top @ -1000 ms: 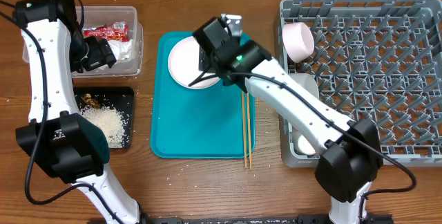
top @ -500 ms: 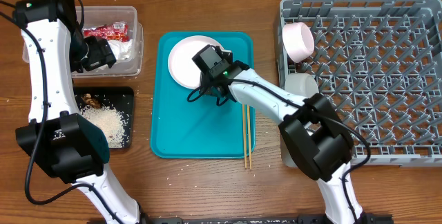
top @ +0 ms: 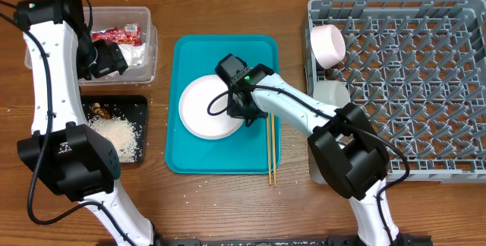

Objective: Sort waste into correct bins and load items into the dishwasher
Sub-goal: 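Move the right gripper to the white plate and grasp its edge, then carry the white plate into the dish rack and stand it upright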

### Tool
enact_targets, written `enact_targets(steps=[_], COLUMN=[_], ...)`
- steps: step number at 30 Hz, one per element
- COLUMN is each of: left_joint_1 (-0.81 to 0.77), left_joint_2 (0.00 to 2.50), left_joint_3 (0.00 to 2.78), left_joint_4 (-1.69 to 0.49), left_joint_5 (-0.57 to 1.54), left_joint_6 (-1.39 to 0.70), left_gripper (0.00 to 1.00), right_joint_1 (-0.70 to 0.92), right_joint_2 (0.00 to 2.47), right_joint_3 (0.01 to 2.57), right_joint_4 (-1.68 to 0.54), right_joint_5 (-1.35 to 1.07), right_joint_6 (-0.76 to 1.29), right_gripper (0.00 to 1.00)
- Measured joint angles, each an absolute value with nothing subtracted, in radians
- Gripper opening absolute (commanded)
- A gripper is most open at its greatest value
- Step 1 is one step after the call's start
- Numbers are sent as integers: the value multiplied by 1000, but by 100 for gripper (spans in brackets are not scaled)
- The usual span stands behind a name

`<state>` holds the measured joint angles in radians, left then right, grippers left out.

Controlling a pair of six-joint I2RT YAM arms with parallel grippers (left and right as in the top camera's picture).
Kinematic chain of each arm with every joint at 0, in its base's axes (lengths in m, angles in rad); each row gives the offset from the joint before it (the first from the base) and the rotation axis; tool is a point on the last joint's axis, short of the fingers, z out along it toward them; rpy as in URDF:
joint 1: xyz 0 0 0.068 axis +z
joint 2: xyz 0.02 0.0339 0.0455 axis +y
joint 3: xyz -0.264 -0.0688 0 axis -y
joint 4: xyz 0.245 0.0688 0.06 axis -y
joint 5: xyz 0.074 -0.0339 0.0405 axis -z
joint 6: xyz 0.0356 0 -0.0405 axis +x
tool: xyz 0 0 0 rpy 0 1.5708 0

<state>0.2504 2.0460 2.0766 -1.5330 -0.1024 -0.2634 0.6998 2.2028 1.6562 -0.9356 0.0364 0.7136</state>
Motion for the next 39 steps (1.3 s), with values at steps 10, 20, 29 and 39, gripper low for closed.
enact_targets(steps=[10, 20, 29, 39], left_joint_1=[250, 250, 250, 250], left_joint_2=[2046, 2046, 2046, 2046], left_joint_3=[2077, 2077, 2077, 2077], left_joint_4=[-1533, -1534, -1533, -1533], left_joint_5=[-102, -102, -102, -102], left_joint_6=[-263, -263, -264, -263], left_gripper=[100, 100, 100, 100], right_joint_1=[681, 556, 393, 290], right_joint_2=[2192, 1890, 1575, 1706], right_joint_3=[1692, 1910, 1963, 1841], right_joint_4=[-1037, -1308, -1421, -1322], right_joint_5=[8, 293, 837, 1107], right_joint_6=[629, 487, 439, 371], right_gripper=[4, 4, 4, 4])
